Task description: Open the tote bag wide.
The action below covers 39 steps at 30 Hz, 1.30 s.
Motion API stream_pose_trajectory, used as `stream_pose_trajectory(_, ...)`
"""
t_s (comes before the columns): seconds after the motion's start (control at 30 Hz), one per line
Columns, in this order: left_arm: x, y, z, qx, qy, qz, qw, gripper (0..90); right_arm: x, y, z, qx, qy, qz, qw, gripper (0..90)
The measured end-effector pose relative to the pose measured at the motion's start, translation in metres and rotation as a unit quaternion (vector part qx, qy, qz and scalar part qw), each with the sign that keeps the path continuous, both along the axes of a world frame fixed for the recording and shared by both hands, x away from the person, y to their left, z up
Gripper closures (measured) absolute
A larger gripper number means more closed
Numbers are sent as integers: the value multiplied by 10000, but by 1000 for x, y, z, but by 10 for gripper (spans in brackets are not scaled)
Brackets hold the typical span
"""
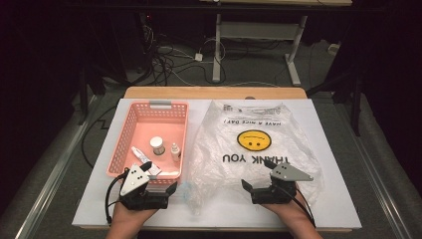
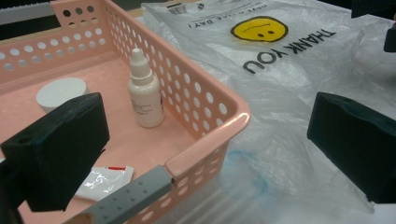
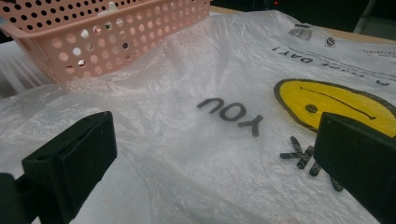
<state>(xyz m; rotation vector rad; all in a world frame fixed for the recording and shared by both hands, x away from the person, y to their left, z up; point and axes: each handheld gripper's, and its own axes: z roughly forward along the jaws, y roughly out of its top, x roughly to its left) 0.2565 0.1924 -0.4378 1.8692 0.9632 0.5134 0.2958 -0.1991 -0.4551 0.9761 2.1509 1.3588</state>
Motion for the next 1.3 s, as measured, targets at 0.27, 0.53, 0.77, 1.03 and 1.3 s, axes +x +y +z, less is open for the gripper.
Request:
stream_pose_trajectory(0.27,1,0,-1,-40,58,25,10000,0,-8,-7,14,110,-198,75,9997,2)
stream_pose_trajectory(0.53,4,3,2,-367,234,-71,9990,0,-8,-39,34,131,-452,-240,9986,2)
stream_pose_trajectory(0.77,6,2,1,-265,225,-91,9994,0,2,-79,35,132,-325,-695,9970,9)
stream_pose_trajectory(1.03,6,1,-1,-215,238,-124,9994,0,14,-119,26,80,-120,-1100,9938,8)
stream_pose_trajectory(1.3,6,3,-2,-238,229,-48,9994,0,24,-154,14,-16,105,-1525,9882,24)
